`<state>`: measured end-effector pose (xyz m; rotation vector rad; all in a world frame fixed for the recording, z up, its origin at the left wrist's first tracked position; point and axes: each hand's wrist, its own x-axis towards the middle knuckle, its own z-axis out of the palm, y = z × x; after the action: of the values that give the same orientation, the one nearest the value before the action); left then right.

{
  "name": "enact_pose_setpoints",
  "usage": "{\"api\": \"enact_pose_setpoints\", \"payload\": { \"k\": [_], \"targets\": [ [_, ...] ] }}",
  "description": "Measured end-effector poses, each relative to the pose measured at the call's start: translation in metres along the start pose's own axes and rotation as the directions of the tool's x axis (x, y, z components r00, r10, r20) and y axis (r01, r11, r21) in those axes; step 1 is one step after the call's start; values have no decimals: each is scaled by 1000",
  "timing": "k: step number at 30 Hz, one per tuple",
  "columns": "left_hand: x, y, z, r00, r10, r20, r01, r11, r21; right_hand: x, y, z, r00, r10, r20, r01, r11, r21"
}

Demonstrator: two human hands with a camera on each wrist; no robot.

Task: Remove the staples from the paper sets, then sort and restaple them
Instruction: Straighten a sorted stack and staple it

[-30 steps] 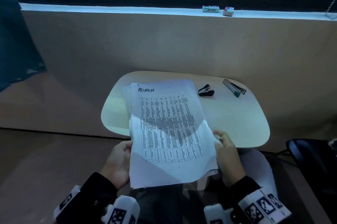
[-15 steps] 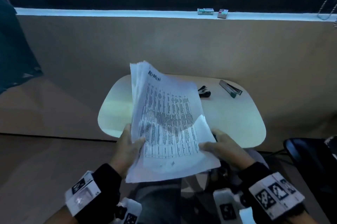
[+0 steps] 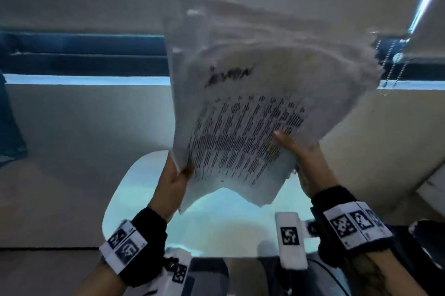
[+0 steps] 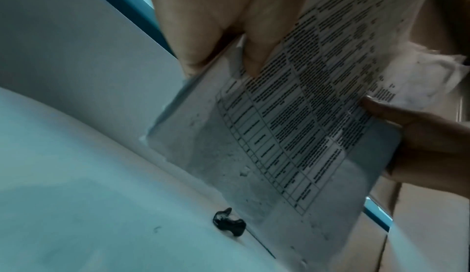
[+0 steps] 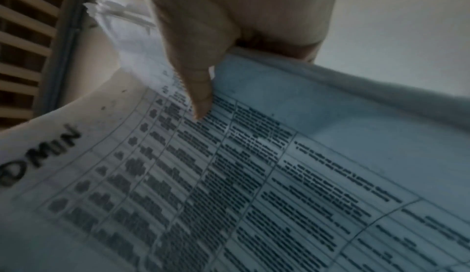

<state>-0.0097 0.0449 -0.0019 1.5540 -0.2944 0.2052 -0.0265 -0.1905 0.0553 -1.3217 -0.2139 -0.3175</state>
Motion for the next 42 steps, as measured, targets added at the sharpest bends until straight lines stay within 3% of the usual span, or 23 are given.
{"api": "enact_pose_setpoints", "payload": {
  "k": [3,6,10,13,17,21,24,26,28,30,32,36,40,42],
  "targets": [
    [2,-15,3,1000,-10,21,9,999,43,2,7,0,998,-29,-63,28,999,-18],
    [-5,-39,4,993,-116,-24,116,993,7,-6,30,3,983,7,-184,-26,994,-102],
    [-10,-39,-2,988,-151,12,152,988,-19,-10,41,2,979,40,-200,-81,976,-201],
    [14,3,-10,1000,5,-9,-5,999,-39,-7,33,-3,986,70,-149,-105,966,-238],
    [44,72,-11,955,290,-70,-296,948,-115,-5,6,-5,1000,-17,-13,15,980,-199],
    [53,109,6,914,396,-85,-404,907,-119,5,-27,0,982,-188,30,188,982,24],
    [58,120,21,912,394,-111,-406,907,-110,11,-37,12,972,-233,27,235,966,-108],
    [64,125,24,895,406,-186,-422,905,-58,14,-46,14,942,-336,-19,308,882,-356],
    [68,128,21,873,436,-220,-443,897,21,19,-55,6,848,-526,65,466,681,-564],
    [71,126,16,852,495,-169,-476,868,141,25,-62,-2,761,-618,198,555,463,-691],
    [71,127,12,821,567,-63,-540,808,235,30,-68,-7,744,-610,273,538,303,-787],
    [72,131,6,731,661,167,-648,597,474,29,-72,-6,770,-571,285,500,261,-826],
    [73,137,-1,729,629,270,-668,568,481,29,-76,-4,842,-460,283,428,248,-869],
    [72,138,-3,743,618,258,-654,588,476,28,-79,-1,843,-475,253,411,267,-872]
  ]
}}
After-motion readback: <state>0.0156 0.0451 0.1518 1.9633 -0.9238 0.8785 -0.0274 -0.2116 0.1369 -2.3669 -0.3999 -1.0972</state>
